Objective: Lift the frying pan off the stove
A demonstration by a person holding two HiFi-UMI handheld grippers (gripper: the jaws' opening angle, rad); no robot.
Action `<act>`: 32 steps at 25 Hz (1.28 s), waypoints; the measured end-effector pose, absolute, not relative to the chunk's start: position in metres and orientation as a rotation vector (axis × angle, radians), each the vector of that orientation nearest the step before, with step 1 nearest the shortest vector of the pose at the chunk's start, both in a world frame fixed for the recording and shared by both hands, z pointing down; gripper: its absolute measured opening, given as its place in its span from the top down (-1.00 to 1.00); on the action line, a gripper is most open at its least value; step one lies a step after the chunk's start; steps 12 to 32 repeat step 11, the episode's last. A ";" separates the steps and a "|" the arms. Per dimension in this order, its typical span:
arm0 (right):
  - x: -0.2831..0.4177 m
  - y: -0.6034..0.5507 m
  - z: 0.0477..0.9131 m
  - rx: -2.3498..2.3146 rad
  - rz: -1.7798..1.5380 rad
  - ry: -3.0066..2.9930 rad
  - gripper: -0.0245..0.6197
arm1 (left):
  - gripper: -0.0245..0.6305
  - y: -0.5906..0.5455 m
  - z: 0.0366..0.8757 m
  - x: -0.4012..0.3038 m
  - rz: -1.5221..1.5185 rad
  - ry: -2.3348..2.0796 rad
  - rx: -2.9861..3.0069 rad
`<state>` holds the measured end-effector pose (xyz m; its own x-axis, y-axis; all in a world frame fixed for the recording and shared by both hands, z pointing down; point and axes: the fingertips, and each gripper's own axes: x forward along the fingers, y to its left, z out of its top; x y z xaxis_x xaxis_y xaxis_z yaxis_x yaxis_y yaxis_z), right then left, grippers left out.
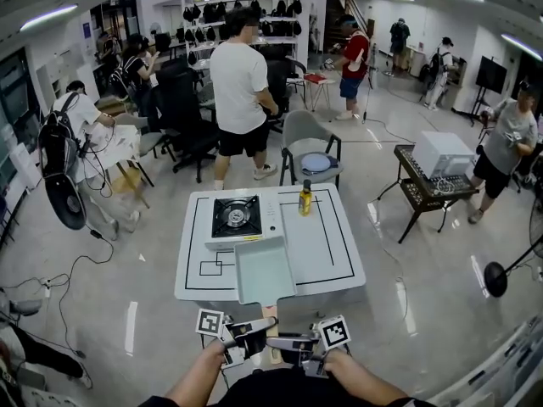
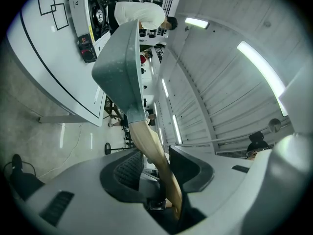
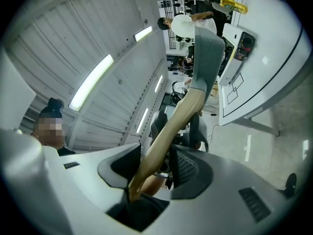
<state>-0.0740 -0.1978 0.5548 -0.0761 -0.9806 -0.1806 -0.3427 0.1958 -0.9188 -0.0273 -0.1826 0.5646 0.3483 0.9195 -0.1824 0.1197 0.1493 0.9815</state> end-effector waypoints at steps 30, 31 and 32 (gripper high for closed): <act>-0.074 -0.190 0.560 -1.315 -0.904 1.628 0.29 | 0.40 -0.173 0.574 -0.028 0.805 1.072 1.311; -0.074 -0.190 0.560 -1.315 -0.904 1.628 0.29 | 0.40 -0.173 0.574 -0.028 0.805 1.072 1.311; -0.074 -0.190 0.560 -1.315 -0.904 1.628 0.29 | 0.40 -0.173 0.574 -0.028 0.805 1.072 1.311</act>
